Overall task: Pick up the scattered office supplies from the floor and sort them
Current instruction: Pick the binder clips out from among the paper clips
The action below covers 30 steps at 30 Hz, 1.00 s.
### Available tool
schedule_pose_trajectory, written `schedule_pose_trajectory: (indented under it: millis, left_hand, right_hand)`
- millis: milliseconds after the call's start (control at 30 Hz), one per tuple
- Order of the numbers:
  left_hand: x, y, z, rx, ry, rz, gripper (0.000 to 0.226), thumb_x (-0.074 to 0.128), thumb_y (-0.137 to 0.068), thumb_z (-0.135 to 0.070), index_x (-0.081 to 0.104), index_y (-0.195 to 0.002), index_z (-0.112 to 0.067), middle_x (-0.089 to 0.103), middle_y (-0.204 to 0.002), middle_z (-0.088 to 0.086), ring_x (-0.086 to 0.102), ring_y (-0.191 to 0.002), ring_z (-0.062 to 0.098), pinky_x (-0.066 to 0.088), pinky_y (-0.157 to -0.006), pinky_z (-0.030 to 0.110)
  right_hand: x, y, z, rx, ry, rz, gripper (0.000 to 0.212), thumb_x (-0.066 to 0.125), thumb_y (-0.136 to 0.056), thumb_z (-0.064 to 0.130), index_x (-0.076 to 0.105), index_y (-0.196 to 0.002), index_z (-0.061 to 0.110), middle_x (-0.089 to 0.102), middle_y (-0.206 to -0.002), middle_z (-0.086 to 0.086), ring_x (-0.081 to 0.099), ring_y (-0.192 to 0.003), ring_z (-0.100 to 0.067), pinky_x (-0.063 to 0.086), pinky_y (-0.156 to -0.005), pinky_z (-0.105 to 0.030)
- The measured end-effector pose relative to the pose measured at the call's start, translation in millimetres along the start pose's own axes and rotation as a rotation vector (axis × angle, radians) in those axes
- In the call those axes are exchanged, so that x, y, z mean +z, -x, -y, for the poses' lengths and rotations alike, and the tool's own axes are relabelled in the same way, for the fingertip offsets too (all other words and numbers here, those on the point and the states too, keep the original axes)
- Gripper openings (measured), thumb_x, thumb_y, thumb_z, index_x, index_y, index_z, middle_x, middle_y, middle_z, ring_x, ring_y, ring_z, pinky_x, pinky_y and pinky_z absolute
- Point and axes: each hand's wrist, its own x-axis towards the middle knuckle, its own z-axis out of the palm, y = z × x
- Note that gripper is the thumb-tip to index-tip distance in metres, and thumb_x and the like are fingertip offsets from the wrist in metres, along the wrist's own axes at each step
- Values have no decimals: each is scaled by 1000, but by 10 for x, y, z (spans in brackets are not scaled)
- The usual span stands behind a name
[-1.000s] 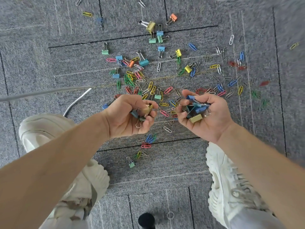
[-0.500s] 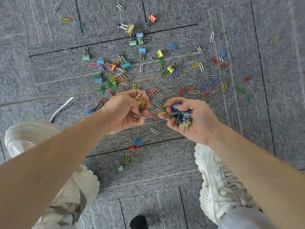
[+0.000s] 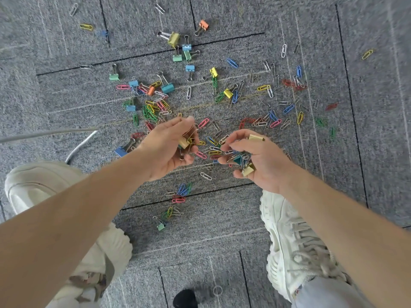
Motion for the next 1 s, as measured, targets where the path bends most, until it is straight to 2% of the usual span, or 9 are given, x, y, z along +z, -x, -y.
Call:
schedule_pose_trajectory:
  millis: [167,333,433,533,567,667,833,900,1000]
  left_hand:
    - [-1,43,24,-149,122,189,24,48,-98,-30,57,-90,-9,58,-72,5,55,-62,16,44,-44,22]
    - [-52,64,8,-141,234,353,23,53,-91,-22,75,-90,-13,63,-84,5,59,-66,14,50,-50,23]
    - [-175,55,-21,-141,314,417,26,51,-91,-11,76,-98,-11,65,-91,5,61,-68,12,52,-52,22]
    - [-323,37,-73,-162,244,432,14,61,-83,-13,72,-89,-7,63,-89,7,58,-66,12,49,-49,20]
    - [-350,38,-93,-173,175,405,10,64,-80,-17,68,-82,-8,62,-85,7,55,-63,12,46,-46,20]
    - [-393,9,-101,-145,-168,174,33,71,-82,-37,53,-77,-10,61,-76,8,46,-54,12,34,-38,19]
    - [-410,-58,-38,125,-825,-241,31,71,-83,-48,65,-82,-18,70,-69,1,47,-44,9,32,-41,21]
    - [-436,-53,-23,179,-983,-295,25,73,-82,-47,64,-89,-25,65,-68,-2,46,-40,5,34,-38,20]
    - [-455,-45,-10,188,-1152,-364,31,76,-78,-51,62,-98,-33,66,-75,-1,57,-48,11,44,-45,24]
  right_hand:
    - [-14,-10,-2,11,-78,32,18,55,-95,7,66,-88,20,69,-91,-2,70,-87,-26,48,-58,-29]
    - [-28,-7,-8,9,-202,42,9,69,-82,9,65,-87,15,69,-96,-7,69,-96,-33,58,-80,-46]
    - [-32,-21,-19,24,-202,8,12,72,-80,7,65,-83,16,68,-92,-6,69,-94,-34,57,-68,-39]
    - [-26,-54,-31,-9,-96,-53,10,73,-82,8,69,-83,17,68,-85,-4,67,-85,-30,48,-54,-30]
    - [-13,-71,-31,-35,-13,-85,8,74,-84,9,71,-86,16,67,-85,-5,67,-82,-28,46,-52,-29]
    - [61,-145,-26,-145,276,-176,6,76,-85,11,75,-90,14,65,-84,-7,66,-69,-22,45,-51,-26]
    - [303,-325,79,-361,898,-226,16,72,-87,23,75,-102,28,67,-76,3,57,-51,-18,44,-44,-26]
    - [425,-403,121,-439,1185,-241,27,69,-89,29,71,-116,33,71,-93,3,65,-64,-17,50,-56,-27]
    - [602,-504,125,-516,1518,-263,34,65,-92,35,65,-125,36,64,-113,1,66,-95,-25,51,-75,-35]
